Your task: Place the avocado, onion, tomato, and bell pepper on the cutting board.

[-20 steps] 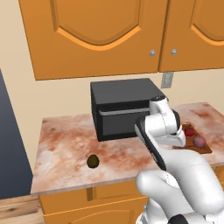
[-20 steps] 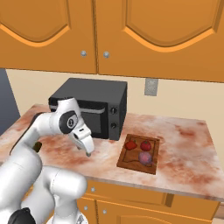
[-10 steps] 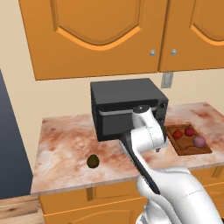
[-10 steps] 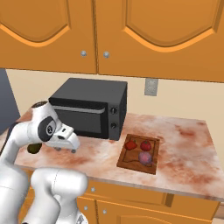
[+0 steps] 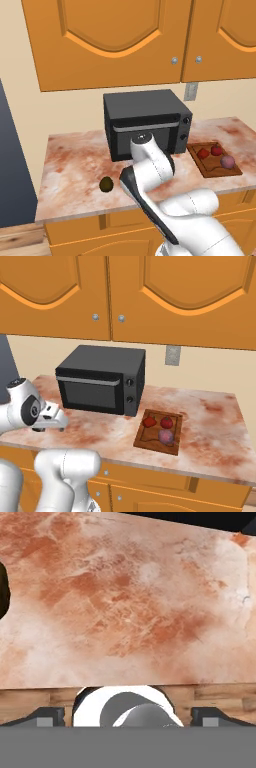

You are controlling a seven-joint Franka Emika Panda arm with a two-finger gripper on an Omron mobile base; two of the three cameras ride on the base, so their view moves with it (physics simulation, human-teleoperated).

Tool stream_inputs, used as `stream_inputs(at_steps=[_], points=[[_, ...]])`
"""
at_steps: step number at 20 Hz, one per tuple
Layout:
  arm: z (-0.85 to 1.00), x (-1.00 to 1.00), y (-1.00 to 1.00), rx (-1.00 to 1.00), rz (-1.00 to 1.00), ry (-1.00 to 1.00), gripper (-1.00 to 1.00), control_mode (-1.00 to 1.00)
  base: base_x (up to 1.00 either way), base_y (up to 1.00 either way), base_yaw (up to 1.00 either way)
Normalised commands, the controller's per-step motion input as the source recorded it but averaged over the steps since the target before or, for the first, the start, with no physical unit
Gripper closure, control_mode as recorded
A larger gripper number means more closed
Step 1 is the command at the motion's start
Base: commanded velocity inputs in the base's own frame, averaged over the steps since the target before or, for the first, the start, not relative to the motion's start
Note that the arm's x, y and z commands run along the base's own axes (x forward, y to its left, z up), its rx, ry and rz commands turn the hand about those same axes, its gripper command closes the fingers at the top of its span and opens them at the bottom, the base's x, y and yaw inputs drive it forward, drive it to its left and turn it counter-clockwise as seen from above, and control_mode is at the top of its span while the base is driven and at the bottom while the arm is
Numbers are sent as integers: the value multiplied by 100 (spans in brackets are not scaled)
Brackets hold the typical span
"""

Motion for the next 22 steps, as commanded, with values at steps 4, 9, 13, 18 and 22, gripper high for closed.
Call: stream_inputs(at_steps=[4, 9, 13, 18, 22], points=[[10, 0, 90, -1, 0, 0, -100, -100, 0, 0, 0], [19, 13, 74, 0, 0, 0, -100, -100, 0, 0, 0], [22, 28, 56, 0, 0, 0, -100, -100, 0, 0, 0], [6, 16, 17, 0, 0, 0, -100, -100, 0, 0, 0], [-14, 8, 1, 0, 0, 0, -100, -100, 0, 0, 0]])
